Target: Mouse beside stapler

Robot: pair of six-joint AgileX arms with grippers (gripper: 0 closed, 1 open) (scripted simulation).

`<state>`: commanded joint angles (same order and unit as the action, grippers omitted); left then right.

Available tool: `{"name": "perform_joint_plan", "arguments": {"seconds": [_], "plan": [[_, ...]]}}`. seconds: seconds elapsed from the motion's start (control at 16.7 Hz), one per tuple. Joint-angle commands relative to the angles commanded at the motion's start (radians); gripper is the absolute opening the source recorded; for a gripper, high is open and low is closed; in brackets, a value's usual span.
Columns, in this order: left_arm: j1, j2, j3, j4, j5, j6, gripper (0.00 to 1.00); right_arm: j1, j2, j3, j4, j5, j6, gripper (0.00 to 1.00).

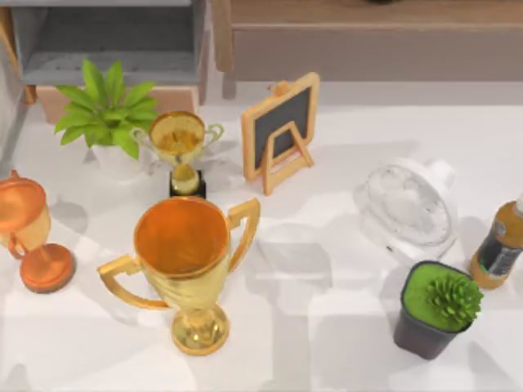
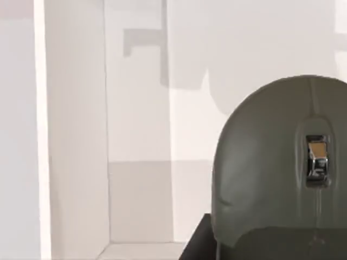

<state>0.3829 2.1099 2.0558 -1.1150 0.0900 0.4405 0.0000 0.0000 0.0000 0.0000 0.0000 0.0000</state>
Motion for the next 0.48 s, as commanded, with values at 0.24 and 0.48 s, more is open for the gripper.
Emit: {"name": "perform_joint_plan", "arguments": {"seconds": [0.24, 0.48], "plan": [[0.044, -0.176, -0.206, 0.073, -0.006, 0.032, 0.0, 0.0, 0.0, 0.0, 0.0, 0.0, 0.0, 1.0], [0.094, -0.319, -0.436, 0.142, -0.018, 0.064, 0.0, 0.0, 0.0, 0.0, 0.0, 0.0, 0.0, 1.0]]}}
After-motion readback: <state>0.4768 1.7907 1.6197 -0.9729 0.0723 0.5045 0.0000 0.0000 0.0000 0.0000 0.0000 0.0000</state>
